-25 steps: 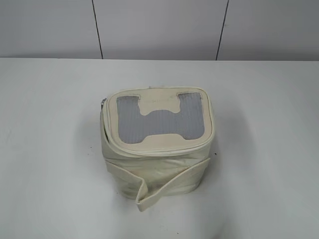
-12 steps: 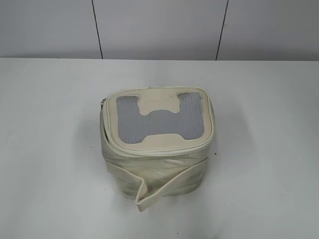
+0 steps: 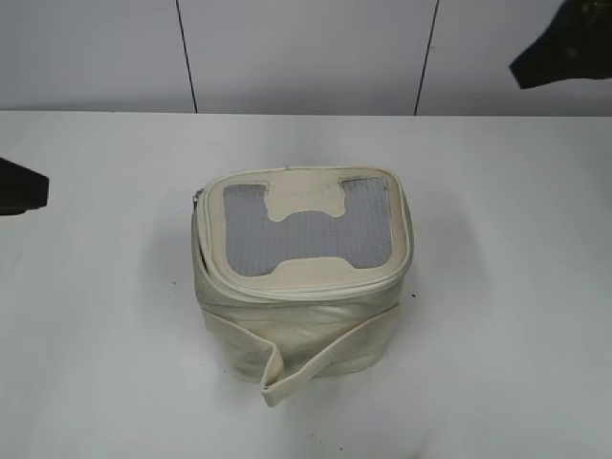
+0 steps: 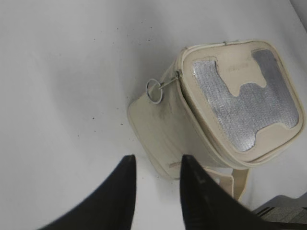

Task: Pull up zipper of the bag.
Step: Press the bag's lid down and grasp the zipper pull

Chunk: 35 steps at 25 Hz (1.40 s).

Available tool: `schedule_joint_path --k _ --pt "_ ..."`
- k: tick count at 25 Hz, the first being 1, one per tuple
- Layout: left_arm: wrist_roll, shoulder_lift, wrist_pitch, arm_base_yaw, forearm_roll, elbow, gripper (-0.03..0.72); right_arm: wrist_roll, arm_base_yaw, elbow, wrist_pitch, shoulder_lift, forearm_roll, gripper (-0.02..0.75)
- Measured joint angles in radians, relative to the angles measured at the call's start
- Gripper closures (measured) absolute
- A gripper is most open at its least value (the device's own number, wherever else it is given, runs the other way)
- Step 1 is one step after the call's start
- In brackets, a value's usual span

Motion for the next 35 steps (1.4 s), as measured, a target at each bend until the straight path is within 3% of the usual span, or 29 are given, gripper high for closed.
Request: schedule_joint_path --k 6,11,18,25,35 --pt "0.023 0.122 0.059 0.0 -0.013 -0.098 0.437 -0.126 0.059 -0.255 0.169 0.235 0.073 0.297" --pt "0.061 0.242 0.089 -0.005 -0.087 -0.141 0.437 -0.159 0.139 -0.51 0.313 0.438 0.107 0.297" --pt "0.176 0.37 0.098 -0.106 -0.092 -0.178 0.435 -0.162 0.254 -0.807 0.391 0.678 0.16 0.299" --pt "0.189 0.402 0.046 -0.151 -0.009 -0.188 0.412 -0.161 0.336 -0.844 0.4 0.772 0.167 0.298" --pt "0.19 0.402 0.041 -0.16 -0.002 -0.188 0.411 -0.161 0.35 -0.845 0.401 0.847 0.17 0.3"
